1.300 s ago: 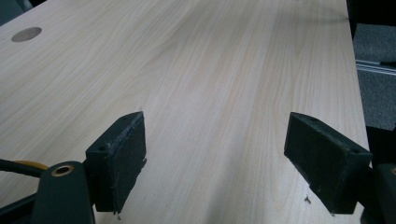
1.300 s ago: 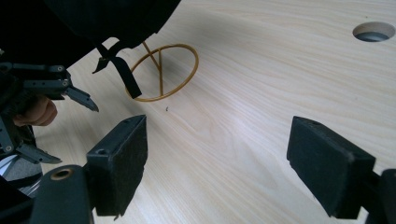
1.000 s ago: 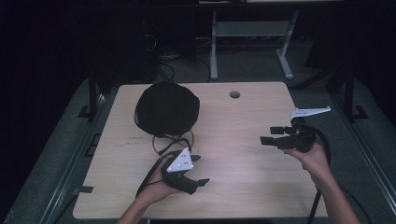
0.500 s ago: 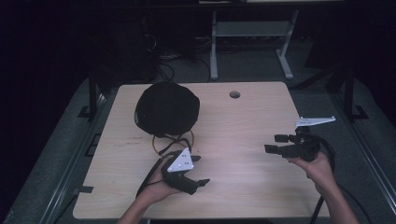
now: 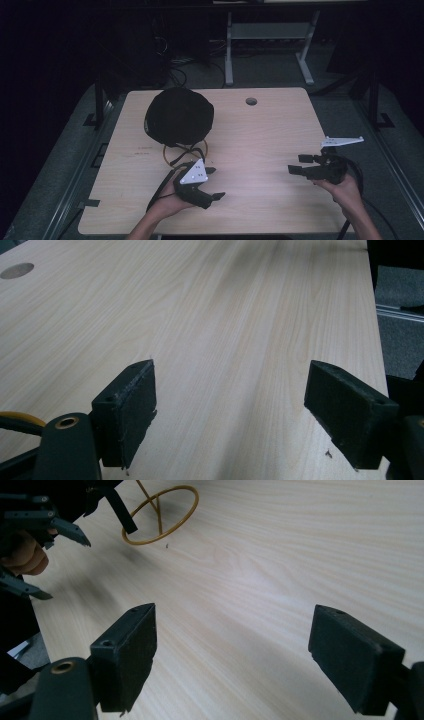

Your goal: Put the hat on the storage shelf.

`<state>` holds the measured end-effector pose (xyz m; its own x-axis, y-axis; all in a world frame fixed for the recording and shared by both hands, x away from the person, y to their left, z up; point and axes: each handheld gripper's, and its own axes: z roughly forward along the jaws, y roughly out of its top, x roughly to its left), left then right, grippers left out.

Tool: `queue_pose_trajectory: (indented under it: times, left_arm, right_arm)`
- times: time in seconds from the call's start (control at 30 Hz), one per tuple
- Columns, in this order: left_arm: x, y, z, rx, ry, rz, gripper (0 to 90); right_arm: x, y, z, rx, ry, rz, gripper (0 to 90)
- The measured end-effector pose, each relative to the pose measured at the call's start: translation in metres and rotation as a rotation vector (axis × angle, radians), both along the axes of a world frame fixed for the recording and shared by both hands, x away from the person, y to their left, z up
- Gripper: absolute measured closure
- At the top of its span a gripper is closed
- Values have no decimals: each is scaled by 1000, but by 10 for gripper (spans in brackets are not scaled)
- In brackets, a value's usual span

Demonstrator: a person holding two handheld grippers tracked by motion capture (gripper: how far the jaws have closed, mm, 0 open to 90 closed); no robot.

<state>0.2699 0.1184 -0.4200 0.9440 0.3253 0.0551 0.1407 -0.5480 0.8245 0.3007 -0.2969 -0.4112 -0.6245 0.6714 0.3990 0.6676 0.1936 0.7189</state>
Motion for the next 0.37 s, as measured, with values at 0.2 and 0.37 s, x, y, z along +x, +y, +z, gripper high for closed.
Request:
queue_pose_trajectory:
  times: [0.2,0.37]
  left_arm:
    - [-1,-1,5,-35,19,-5,205]
    - [-1,-3,8,-57,30,-15,204]
  right_arm:
    - [-15,-1,-12,-30,2,-4,187]
    - [-34,-3,-20,-20,-8,-11,182]
